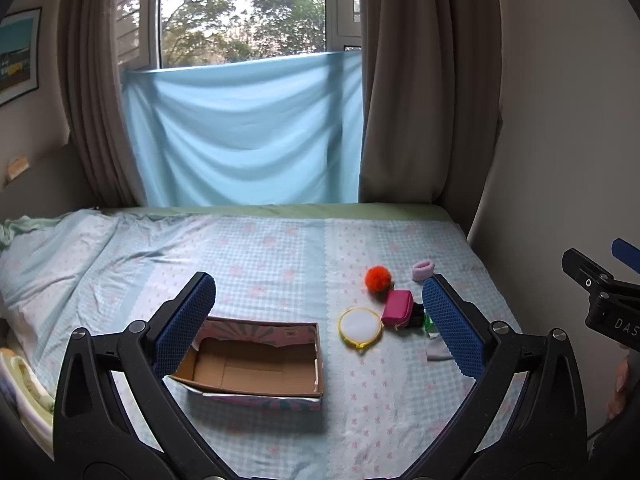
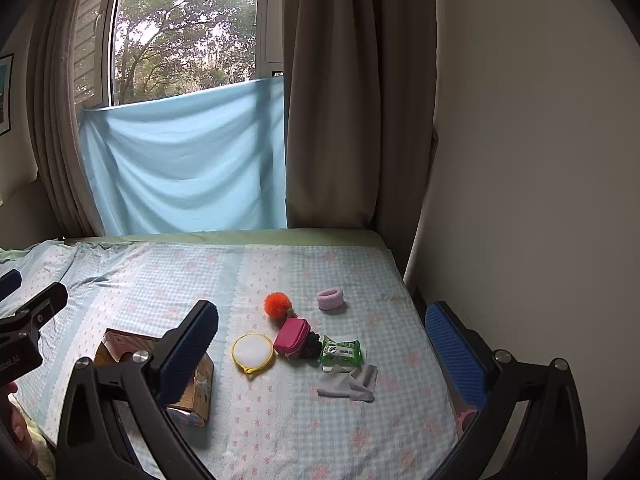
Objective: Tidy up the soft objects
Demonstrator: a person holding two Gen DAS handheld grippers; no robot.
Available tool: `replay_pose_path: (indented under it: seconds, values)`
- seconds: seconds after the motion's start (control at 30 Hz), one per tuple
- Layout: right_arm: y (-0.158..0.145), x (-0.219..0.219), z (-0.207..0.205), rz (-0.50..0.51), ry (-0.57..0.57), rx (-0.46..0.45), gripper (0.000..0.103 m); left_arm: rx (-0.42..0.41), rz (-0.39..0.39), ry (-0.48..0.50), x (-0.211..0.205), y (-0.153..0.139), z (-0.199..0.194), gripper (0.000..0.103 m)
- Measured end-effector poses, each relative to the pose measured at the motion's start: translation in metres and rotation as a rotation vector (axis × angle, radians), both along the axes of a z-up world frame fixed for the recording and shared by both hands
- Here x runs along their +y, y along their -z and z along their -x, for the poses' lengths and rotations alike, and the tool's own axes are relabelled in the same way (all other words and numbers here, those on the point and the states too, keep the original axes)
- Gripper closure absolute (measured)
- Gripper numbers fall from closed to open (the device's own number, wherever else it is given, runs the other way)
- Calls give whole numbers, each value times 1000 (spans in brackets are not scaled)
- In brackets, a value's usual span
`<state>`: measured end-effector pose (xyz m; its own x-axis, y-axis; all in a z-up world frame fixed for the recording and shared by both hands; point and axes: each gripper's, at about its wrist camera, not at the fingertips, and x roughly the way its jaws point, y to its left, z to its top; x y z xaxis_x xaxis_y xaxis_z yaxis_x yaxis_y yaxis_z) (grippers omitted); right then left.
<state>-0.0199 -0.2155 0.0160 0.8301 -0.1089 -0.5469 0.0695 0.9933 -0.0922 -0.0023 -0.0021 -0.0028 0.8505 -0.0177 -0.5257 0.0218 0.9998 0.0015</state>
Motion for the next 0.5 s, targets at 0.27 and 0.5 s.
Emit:
replay_pose_path:
  seconds: [0.27, 0.5]
  values:
    - [-1, 2, 0, -2, -2, 1, 0, -13, 9, -5, 0, -2, 0, 0]
    - [0, 3, -1, -5, -5, 6, 0, -10, 9, 7, -2, -1, 0, 0]
